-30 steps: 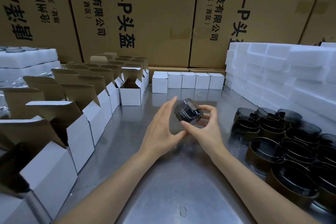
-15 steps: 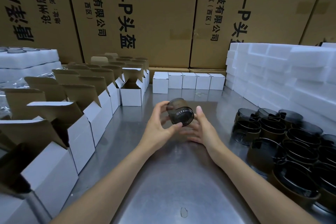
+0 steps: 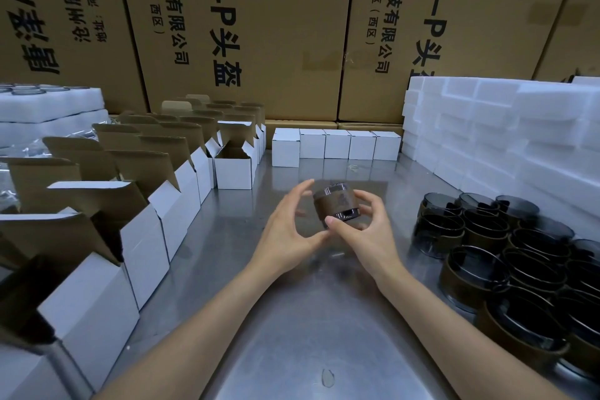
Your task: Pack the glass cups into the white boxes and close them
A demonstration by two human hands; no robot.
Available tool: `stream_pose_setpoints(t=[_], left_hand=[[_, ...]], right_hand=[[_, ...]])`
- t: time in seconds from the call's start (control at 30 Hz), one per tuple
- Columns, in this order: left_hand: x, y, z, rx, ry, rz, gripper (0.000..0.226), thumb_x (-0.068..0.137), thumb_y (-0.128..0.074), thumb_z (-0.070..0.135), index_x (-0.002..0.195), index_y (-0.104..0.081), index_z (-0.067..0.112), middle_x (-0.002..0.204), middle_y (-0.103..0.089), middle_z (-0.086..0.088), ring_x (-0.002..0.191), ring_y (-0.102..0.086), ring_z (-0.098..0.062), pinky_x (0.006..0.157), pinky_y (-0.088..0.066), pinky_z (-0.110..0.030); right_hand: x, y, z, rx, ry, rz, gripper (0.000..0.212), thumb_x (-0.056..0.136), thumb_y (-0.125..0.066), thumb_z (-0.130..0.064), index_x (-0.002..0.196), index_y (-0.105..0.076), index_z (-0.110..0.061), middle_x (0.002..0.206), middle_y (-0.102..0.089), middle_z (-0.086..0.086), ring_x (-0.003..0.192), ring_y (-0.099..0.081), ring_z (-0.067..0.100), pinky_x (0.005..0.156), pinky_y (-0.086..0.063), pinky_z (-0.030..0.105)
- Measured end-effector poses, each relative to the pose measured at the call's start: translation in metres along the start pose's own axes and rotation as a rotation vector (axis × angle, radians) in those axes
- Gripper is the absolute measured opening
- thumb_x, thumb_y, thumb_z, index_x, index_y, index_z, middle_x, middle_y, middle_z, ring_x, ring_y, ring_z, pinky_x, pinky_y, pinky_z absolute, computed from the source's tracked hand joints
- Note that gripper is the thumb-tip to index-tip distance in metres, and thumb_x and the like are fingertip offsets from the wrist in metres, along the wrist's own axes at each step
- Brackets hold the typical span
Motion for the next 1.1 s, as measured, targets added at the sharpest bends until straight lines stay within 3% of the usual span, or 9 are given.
stream_pose_setpoints(t=[0.1,0.2,0.3,0.4,0.67,0.8,0.9,1.0,1.1], left_hand=[[-0.001,-0.002,0.0,-0.028,0.018,-0.036,0.076,0.075,-0.08,0.031,0.139,-0.04,0.036,0.119,-0.062,0.014,0.1,-0.061,0.0,0.092,-0.051,-0.03],[-0.002,-0.002,0.002,-0.026,-0.014,-0.039,0.077,0.076,-0.078,0.025,0.141,-0.039,0.036,0.122,-0.06,0.015,0.106,-0.059,0.002,0.093,-0.049,-0.022],[-0.001,-0.003,0.004,-0.001,-0.045,-0.059,0.071,0.078,-0.077,0.022,0.139,-0.042,0.032,0.125,-0.058,0.014,0.112,-0.056,0.002,0.096,-0.047,-0.021],[0.0,-0.003,0.003,0.001,-0.048,-0.066,0.063,0.08,-0.074,0.016,0.136,-0.046,0.024,0.125,-0.06,0.01,0.112,-0.056,0.001,0.1,-0.046,-0.024],[0.002,-0.003,-0.005,-0.051,0.061,-0.08,0.058,0.074,-0.08,0.017,0.124,-0.051,0.023,0.113,-0.064,0.01,0.102,-0.059,0.005,0.09,-0.046,-0.015],[0.0,-0.006,-0.009,-0.14,0.162,-0.214,0.056,0.076,-0.077,0.01,0.121,-0.048,0.023,0.111,-0.062,0.01,0.099,-0.065,-0.007,0.094,-0.051,-0.032],[0.002,-0.005,-0.011,-0.229,0.211,-0.263,0.053,0.074,-0.065,0.018,0.124,-0.046,0.021,0.121,-0.058,0.002,0.113,-0.059,-0.014,0.099,-0.048,-0.035],[0.01,0.005,-0.019,-0.278,0.304,-0.137,0.043,0.081,-0.052,0.024,0.124,-0.048,0.02,0.129,-0.054,0.003,0.119,-0.05,-0.009,0.092,-0.041,-0.014],[0.02,0.026,-0.04,-0.004,0.326,0.167,0.03,0.097,-0.046,0.019,0.127,-0.052,0.019,0.13,-0.05,0.007,0.125,-0.045,-0.01,0.096,-0.033,-0.019]], right_hand=[[0.002,-0.001,0.003,-0.019,0.013,-0.039,0.069,0.069,-0.085,-0.016,0.126,-0.047,-0.026,0.126,-0.049,0.006,0.107,-0.061,0.023,0.088,-0.054,0.044],[0.003,-0.002,0.006,-0.084,0.05,-0.08,0.073,0.069,-0.084,-0.023,0.129,-0.043,-0.03,0.125,-0.044,-0.003,0.102,-0.055,-0.006,0.077,-0.049,0.009],[0.003,-0.003,0.008,-0.136,0.075,-0.118,0.057,0.074,-0.08,-0.025,0.116,-0.045,-0.041,0.123,-0.042,-0.009,0.103,-0.041,-0.024,0.077,-0.037,-0.002],[0.004,-0.005,0.011,-0.125,0.078,-0.144,0.051,0.074,-0.08,-0.024,0.112,-0.048,-0.036,0.12,-0.053,-0.011,0.112,-0.045,-0.012,0.082,-0.037,0.002],[0.004,-0.008,0.013,-0.12,-0.003,-0.167,0.043,0.074,-0.079,-0.031,0.107,-0.05,-0.028,0.1,-0.062,-0.015,0.093,-0.058,-0.007,0.079,-0.049,0.02],[0.002,-0.011,0.011,-0.253,-0.03,-0.225,0.047,0.079,-0.072,-0.031,0.116,-0.043,-0.027,0.108,-0.06,-0.006,0.102,-0.059,0.014,0.089,-0.05,0.037],[0.001,-0.013,0.008,-0.278,-0.022,-0.233,0.049,0.082,-0.069,-0.034,0.121,-0.04,-0.029,0.11,-0.057,-0.009,0.104,-0.056,0.013,0.093,-0.046,0.035],[0.003,-0.012,0.009,-0.237,-0.049,-0.22,0.045,0.085,-0.064,-0.042,0.122,-0.042,-0.03,0.109,-0.056,-0.013,0.103,-0.054,0.008,0.087,-0.041,0.027],[0.004,-0.012,0.012,-0.192,-0.074,-0.201,0.038,0.089,-0.057,-0.047,0.12,-0.044,-0.03,0.107,-0.055,-0.015,0.103,-0.052,0.009,0.084,-0.036,0.025]])
Point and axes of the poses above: each hand's wrist, its own x-axis towards the middle knuckle, its own y-axis out of the back of the hand, z = x × y, the point moved 3 cm from there along x, towards the middle knuckle
